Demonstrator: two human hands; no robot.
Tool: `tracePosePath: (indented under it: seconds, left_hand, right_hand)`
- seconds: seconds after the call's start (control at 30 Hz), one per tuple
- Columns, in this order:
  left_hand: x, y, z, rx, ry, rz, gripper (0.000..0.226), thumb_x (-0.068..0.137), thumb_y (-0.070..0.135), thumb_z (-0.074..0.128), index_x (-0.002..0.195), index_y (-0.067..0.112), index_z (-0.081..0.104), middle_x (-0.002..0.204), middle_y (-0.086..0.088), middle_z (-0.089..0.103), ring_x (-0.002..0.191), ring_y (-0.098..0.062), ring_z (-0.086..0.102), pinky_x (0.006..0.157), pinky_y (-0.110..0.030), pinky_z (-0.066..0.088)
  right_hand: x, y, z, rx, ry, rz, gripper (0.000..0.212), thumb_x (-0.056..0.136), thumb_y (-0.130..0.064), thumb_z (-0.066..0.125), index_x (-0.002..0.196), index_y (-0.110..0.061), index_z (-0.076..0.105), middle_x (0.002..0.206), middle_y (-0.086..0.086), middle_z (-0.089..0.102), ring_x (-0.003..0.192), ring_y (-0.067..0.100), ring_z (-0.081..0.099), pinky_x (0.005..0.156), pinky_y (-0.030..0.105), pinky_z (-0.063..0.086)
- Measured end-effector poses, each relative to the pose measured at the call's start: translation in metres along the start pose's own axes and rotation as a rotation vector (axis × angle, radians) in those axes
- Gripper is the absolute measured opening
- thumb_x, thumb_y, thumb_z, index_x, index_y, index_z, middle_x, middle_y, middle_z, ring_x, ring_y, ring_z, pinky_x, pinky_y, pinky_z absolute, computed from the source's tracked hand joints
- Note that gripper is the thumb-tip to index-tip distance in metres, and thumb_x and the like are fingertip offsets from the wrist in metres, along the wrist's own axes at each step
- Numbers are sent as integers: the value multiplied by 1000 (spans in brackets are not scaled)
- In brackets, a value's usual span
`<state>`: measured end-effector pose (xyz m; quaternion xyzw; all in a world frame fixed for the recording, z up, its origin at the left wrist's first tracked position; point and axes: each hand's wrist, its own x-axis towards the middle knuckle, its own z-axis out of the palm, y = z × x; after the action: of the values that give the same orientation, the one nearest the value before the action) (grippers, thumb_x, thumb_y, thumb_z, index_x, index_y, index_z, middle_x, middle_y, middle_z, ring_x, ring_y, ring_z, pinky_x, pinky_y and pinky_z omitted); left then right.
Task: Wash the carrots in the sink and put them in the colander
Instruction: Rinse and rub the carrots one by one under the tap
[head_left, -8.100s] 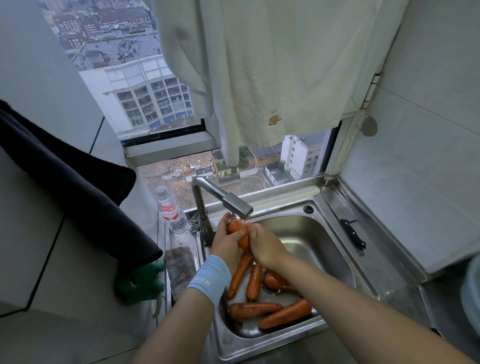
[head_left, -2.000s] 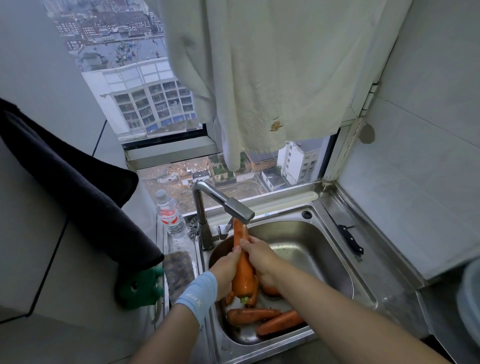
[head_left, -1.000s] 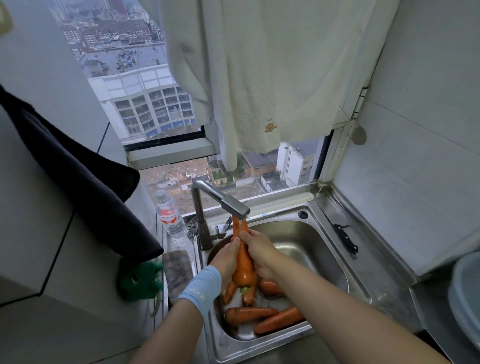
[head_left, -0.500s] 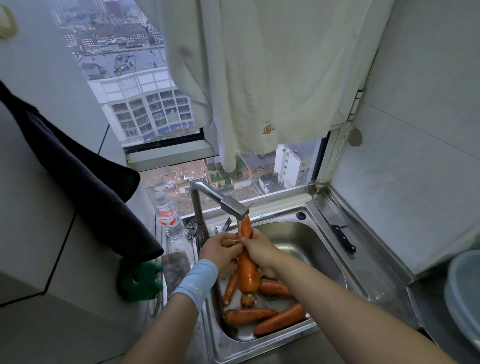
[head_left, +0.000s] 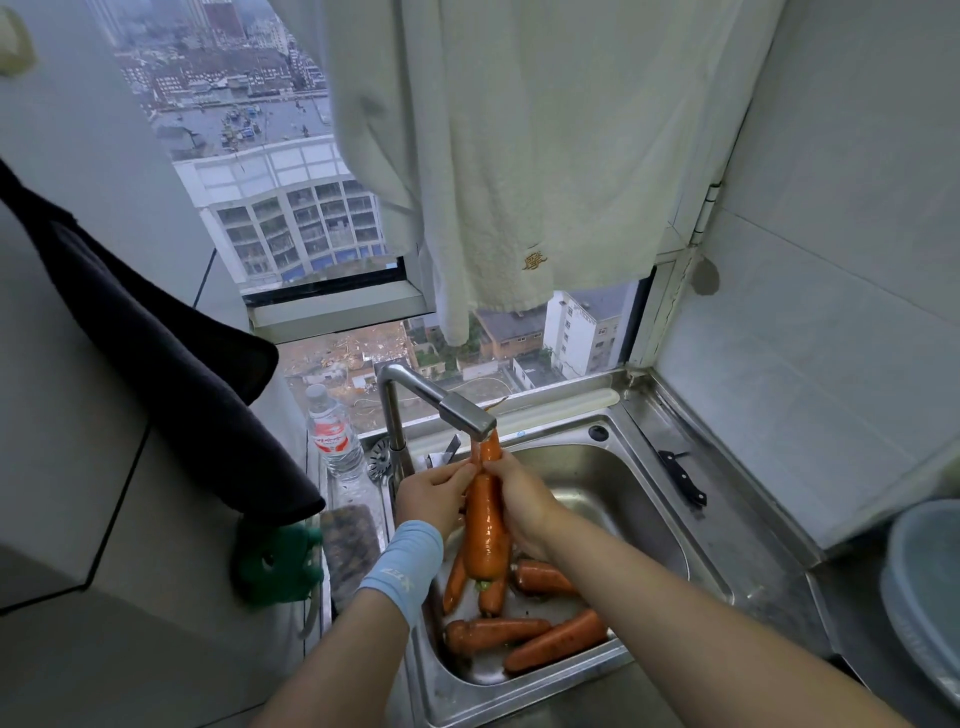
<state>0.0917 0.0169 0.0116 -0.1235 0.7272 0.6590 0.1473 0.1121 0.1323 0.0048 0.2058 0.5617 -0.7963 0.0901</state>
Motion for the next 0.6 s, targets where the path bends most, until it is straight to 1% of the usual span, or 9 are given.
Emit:
tracePosePath:
  seconds: [0.03, 0.1, 0.17, 0.23, 0.33, 0.43, 0.53, 0.6]
  left_hand:
    - [0, 0, 0, 0, 6, 2, 9, 88, 22, 75, 96, 22, 79, 84, -4, 77, 79, -23, 70, 79, -37, 61]
    - [-1, 1, -2, 7, -1, 13, 5, 86, 24, 77, 90, 28, 79, 86, -2, 77, 84, -22, 72, 81, -37, 61]
    - [-3, 6, -4, -25, -34, -4, 9, 86, 20, 78, 93, 25, 79, 88, -3, 78, 88, -24, 73, 78, -35, 61]
    - [-4, 11, -6, -44, -69, -13, 13, 85, 13, 77, 93, 24, 78, 91, -4, 77, 87, -21, 72, 75, -32, 60]
    - [-4, 13, -8, -2, -74, 41, 21, 80, 9, 81, 95, 22, 73, 98, -1, 75, 89, -19, 70, 81, -38, 61]
    - [-4, 9, -8, 102, -38, 122, 16, 77, 16, 84, 84, 27, 74, 97, 4, 74, 93, -17, 70, 88, -45, 60]
    - [-7, 9, -8, 170, -8, 192, 14, 75, 27, 85, 79, 38, 77, 100, 8, 75, 98, -17, 70, 94, -44, 57]
    - [-8, 10, -8, 195, 3, 202, 14, 74, 32, 84, 78, 43, 77, 101, 8, 75, 98, -18, 70, 93, -44, 57]
  right_hand:
    - [0, -1, 2, -2, 2, -2, 26, 103, -25, 46, 121, -16, 63, 119, 27, 68, 102, 38, 67, 102, 58, 51]
    - [2, -2, 4, -14, 33, 3, 25, 107, -27, 44, 121, -19, 63, 117, 22, 71, 108, 38, 69, 103, 57, 51]
    - [5, 0, 4, -15, 51, 6, 26, 109, -28, 41, 122, -21, 62, 116, 18, 72, 110, 35, 69, 104, 56, 51]
    - [6, 3, 4, -30, 62, 8, 29, 108, -30, 39, 125, -22, 62, 116, 16, 73, 109, 34, 70, 105, 56, 51]
    - [8, 3, 5, -2, 62, 10, 31, 109, -30, 38, 121, -20, 64, 114, 19, 73, 109, 35, 70, 104, 55, 52]
    - [11, 1, 4, 39, 71, 18, 30, 111, -25, 36, 121, -18, 63, 118, 21, 71, 108, 34, 69, 97, 48, 56]
    - [13, 1, 4, 35, 71, 16, 26, 111, -24, 37, 122, -19, 60, 119, 21, 70, 113, 37, 68, 100, 49, 55]
    - [14, 1, 4, 46, 68, 15, 25, 111, -24, 38, 120, -18, 60, 117, 20, 71, 110, 35, 69, 95, 45, 57]
